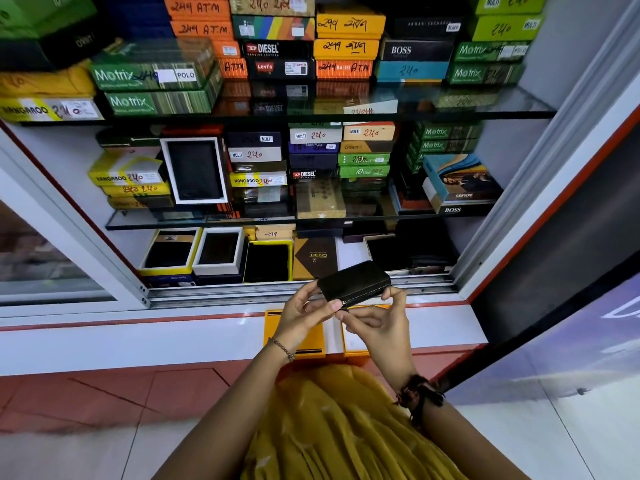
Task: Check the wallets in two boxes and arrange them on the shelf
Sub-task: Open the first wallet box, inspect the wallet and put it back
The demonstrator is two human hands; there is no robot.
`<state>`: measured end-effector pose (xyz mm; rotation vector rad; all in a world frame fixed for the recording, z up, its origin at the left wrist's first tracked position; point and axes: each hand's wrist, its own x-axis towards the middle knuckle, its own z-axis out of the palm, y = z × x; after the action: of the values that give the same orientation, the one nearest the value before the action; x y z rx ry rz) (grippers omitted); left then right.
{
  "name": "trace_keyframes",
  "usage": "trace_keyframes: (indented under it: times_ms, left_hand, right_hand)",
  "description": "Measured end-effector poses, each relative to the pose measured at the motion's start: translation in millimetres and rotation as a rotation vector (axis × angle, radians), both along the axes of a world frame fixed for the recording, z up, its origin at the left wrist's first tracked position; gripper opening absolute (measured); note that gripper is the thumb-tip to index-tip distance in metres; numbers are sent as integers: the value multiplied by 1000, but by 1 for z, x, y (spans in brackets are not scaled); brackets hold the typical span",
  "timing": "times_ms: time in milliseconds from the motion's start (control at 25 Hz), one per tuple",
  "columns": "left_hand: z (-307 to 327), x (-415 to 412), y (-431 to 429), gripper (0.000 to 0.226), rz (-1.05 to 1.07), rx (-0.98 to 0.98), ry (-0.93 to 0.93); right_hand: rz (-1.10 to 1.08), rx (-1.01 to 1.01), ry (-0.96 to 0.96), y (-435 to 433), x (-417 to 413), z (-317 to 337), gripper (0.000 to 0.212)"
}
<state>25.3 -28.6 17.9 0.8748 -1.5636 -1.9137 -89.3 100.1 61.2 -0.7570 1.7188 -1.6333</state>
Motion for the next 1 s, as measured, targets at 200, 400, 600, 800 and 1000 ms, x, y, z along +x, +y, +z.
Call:
trace_keyframes:
  times_ms: [200, 400, 600, 800, 1000]
  left_hand:
    - [-7, 15, -11, 73, 36, 40, 14]
    - [-2, 37, -17, 86, -64, 410, 246]
    - [14, 37, 1, 79, -289, 755, 457]
    - [19, 32, 7, 91, -551, 860, 645]
    - [11, 37, -1, 78, -608, 918, 689]
  right_hand:
    - [0, -20, 66, 3, -17, 15, 18]
    - [-19, -59, -147, 12, -49, 36, 21]
    - [85, -11, -342, 7, -39, 35, 11]
    - [237, 70, -358, -1, -17, 31, 10]
    - [250, 68, -359, -3, -16, 33, 14]
